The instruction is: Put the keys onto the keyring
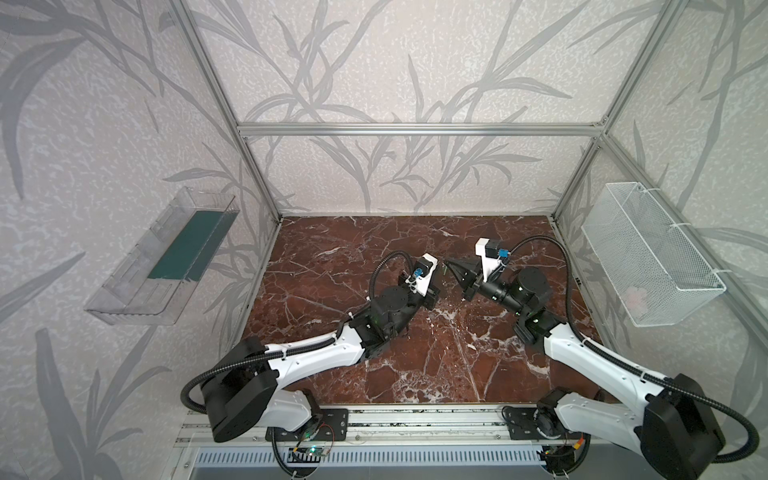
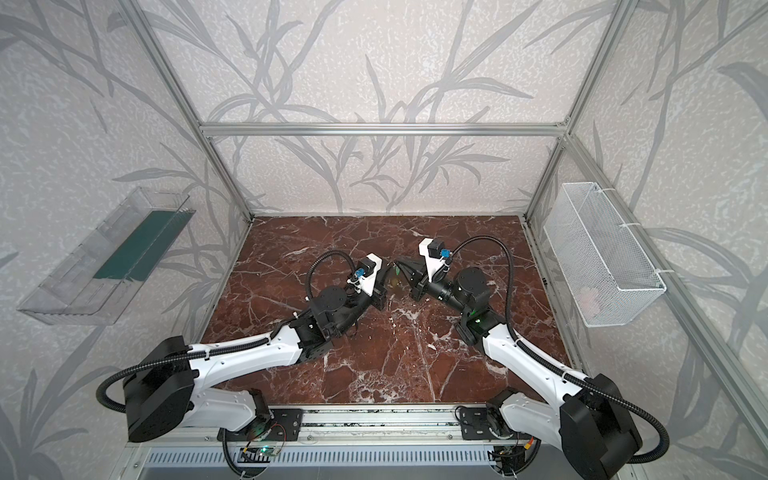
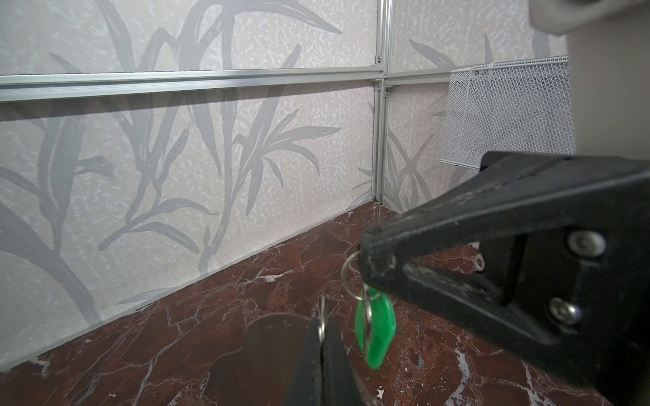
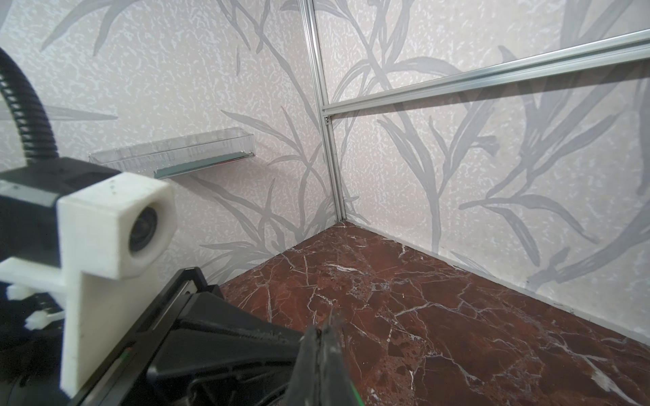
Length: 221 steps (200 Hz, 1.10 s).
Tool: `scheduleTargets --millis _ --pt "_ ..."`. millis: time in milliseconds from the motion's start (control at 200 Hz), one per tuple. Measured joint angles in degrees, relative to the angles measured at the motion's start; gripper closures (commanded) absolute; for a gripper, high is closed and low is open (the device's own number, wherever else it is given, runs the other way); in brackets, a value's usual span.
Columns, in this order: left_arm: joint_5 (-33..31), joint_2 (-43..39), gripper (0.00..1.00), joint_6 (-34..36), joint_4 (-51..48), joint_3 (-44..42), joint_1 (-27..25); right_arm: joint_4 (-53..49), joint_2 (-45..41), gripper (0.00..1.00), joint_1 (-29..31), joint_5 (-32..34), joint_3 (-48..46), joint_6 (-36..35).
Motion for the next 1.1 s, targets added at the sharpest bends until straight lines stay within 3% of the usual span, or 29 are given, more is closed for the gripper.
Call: scheduleTargets --millis 1105 --pt "3.3 -0.04 1.0 1.29 0.5 -0.02 0.09 -0.66 1.03 1.0 -0.26 -0.37 0.0 -0.11"
